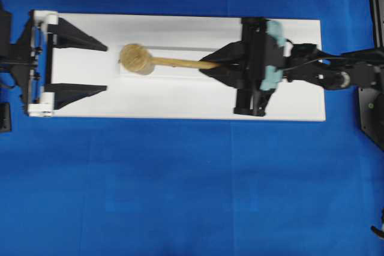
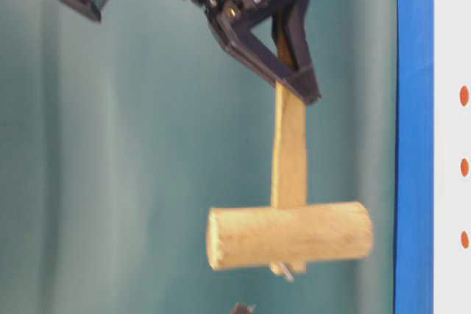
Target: Hit the mark with a hammer.
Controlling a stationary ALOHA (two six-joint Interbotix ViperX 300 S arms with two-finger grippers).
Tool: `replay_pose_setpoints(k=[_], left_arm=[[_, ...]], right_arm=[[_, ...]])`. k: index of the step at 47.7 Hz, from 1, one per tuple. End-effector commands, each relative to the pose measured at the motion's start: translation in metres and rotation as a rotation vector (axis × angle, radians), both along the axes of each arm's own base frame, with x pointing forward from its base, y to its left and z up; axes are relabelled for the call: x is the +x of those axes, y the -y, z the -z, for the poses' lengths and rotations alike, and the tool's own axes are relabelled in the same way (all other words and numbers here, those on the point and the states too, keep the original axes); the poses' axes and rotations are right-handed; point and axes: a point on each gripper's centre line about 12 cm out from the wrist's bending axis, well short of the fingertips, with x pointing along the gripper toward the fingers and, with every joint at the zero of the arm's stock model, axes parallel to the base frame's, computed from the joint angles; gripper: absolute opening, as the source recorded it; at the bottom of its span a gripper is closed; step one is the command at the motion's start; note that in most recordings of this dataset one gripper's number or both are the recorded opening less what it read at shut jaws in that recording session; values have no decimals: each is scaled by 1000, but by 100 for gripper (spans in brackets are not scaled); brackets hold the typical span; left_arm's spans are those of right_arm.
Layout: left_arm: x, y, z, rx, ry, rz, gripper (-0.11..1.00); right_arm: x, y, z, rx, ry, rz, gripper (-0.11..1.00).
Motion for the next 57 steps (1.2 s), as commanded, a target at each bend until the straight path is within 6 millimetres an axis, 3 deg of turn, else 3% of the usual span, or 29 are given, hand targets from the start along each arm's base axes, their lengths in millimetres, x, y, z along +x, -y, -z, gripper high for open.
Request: replay_pose_setpoints(k=[1, 15, 47, 53, 57], left_arm=[[-7, 0, -6, 1, 20, 0, 88], [-19, 1, -6, 0, 12, 0, 88], [-21, 1, -3, -3, 5, -1, 88], [-21, 1, -4, -3, 6, -1, 88], [-21, 1, -4, -3, 6, -1, 88]], right_arm=[[-4, 2, -17, 0, 62, 25, 2], [-1, 5, -18, 2, 73, 49, 2], [15, 12, -14, 2, 82, 107, 2], [19, 14, -7, 7, 63, 116, 2], [24, 16, 11, 11, 18, 127, 2]])
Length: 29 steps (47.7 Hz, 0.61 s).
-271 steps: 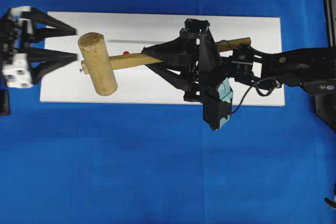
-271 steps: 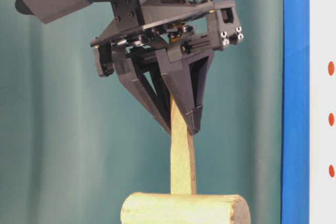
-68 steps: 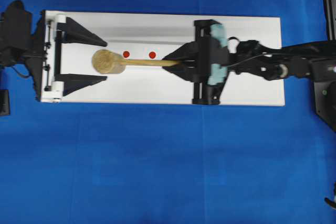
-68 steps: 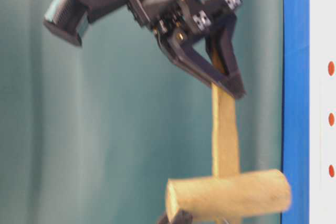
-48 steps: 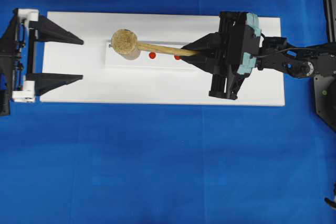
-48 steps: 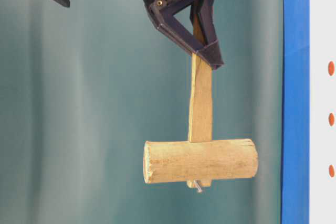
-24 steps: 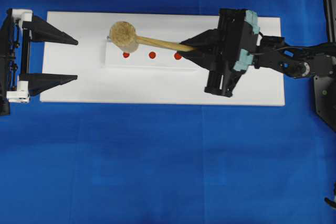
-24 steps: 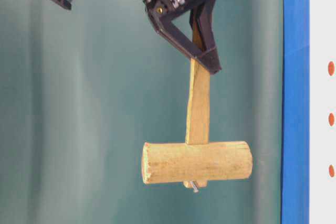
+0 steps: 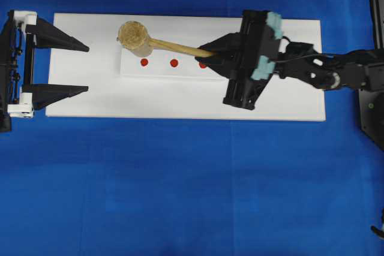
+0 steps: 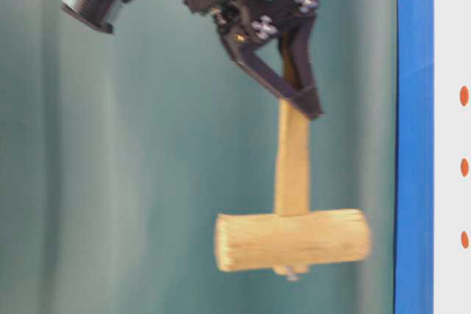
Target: Hit the mark with a hammer.
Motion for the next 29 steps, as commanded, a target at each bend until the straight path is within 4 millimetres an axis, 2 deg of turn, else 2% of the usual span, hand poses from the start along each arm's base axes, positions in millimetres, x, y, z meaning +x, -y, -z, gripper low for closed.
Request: replay_pose_setpoints(k=[1, 7, 12, 21, 29], left_arm=[[1, 0, -5, -1, 17, 0, 88], [1, 0, -4, 1, 14, -2, 87], [1, 0, -4, 1, 15, 0, 87], [0, 0, -4, 1, 14, -2, 87], [0, 0, -4, 1, 17, -2, 87]], right_arm=[[12, 5, 3, 3, 1, 24, 2], [27, 5, 40, 39, -89, 38, 2], [30, 7, 59, 75, -132, 59, 2], [26, 7, 53, 75, -115, 63, 2], [23, 7, 35, 75, -71, 59, 2]])
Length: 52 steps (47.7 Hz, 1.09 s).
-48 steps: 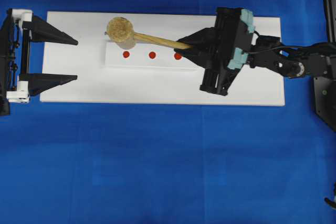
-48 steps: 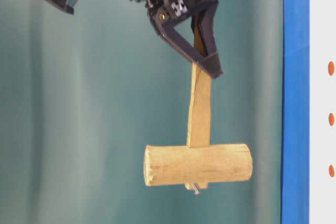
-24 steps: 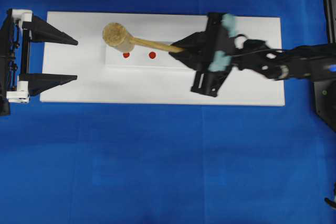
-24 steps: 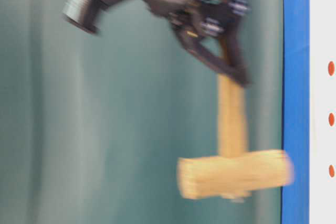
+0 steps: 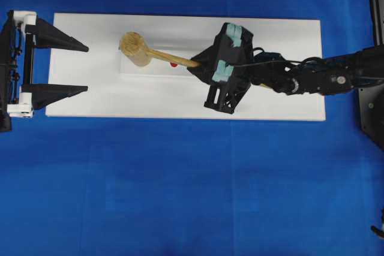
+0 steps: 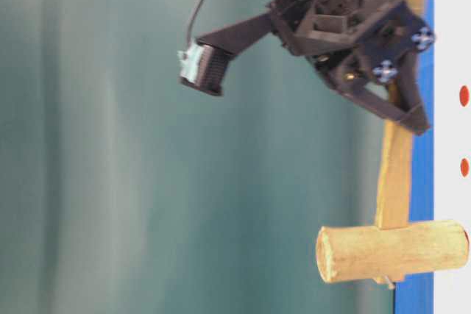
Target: Hit the mark with a hammer.
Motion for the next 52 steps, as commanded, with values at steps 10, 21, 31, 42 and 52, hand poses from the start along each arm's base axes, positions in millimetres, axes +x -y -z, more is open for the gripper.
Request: replay_pose_setpoints(k=[10, 21, 31, 42, 52], left_arm=[[0, 0, -4, 1, 17, 0, 87], [0, 0, -4, -1, 18, 0, 87], [0, 0, -4, -1, 18, 0, 87], [0, 0, -4, -1, 18, -2, 87], [-1, 0, -5, 0, 20, -2, 87]], right_arm=[[-18, -2, -68, -10, 175, -6, 2], [-56, -6, -85, -5, 225, -12, 2], [-70, -9, -84, -1, 230, -21, 2], [-65, -9, -65, 3, 170, -23, 2], [-54, -12, -1, 70, -23, -11, 2]])
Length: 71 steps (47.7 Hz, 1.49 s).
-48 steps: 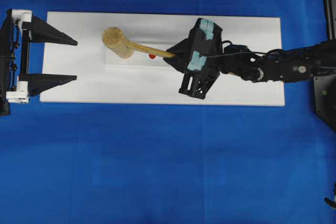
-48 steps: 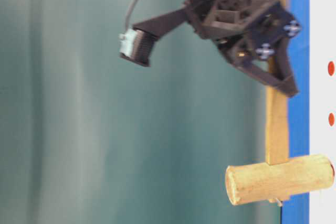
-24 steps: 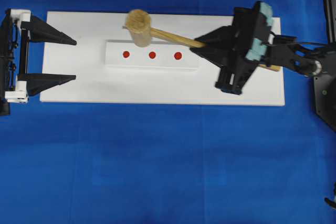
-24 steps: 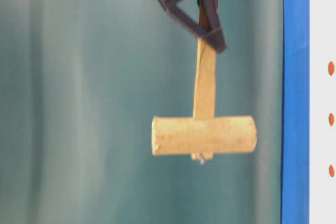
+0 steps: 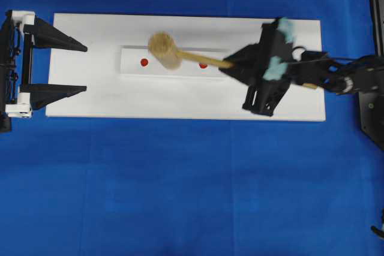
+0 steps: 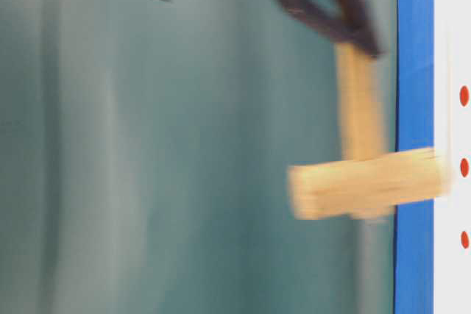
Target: Hit the mark with a hammer.
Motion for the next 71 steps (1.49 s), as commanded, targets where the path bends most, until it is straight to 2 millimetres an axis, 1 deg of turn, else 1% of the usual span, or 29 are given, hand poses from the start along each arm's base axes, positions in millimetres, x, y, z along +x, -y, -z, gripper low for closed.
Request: replay_pose_setpoints(k=[1, 4, 8, 15, 19, 22, 26, 30, 38, 45, 53, 57, 63, 67, 71], left_arm=[[1, 0, -3, 1, 11, -2, 87], [1, -1, -3, 1, 11, -3, 87], [1, -1, -4, -1, 12, -7, 87], [1, -1, -3, -1, 11, -7, 87], [1, -1, -3, -1, 11, -7, 87], [1, -1, -3, -2, 11, -7, 87], [1, -1, -3, -1, 11, -7, 87], [1, -1, -3, -1, 11, -7, 87], [1, -1, -4, 1, 12, -6, 87], [1, -1, -4, 1, 12, -6, 87], [1, -1, -4, 1, 14, -6, 87], [1, -1, -4, 1, 12, -6, 87], [1, -1, -4, 1, 14, -6, 87], [1, -1, -4, 1, 14, -6, 87], [1, -2, -4, 2, 12, -7, 87]], right_arm=[[6, -2, 14, 27, -41, 1, 2], [6, -2, 19, 35, -60, 1, 2], [4, -3, 17, 35, -52, 1, 2], [2, 0, 2, 12, 0, 14, 2], [-2, 1, -14, -1, 48, 18, 2], [-7, 2, -30, -3, 99, 22, 2], [-16, 1, -44, -4, 145, 15, 2], [-30, 1, -56, -4, 186, 13, 2], [-53, -1, -63, 8, 225, 1, 2], [-61, -2, -65, 10, 236, -10, 2], [-61, -2, -60, 8, 219, -11, 2], [-60, 0, -51, 1, 187, -4, 2], [-61, 3, -23, -4, 94, 11, 2], [-59, 2, 5, 6, -8, 13, 2], [-58, 3, 27, 15, -84, 26, 2]])
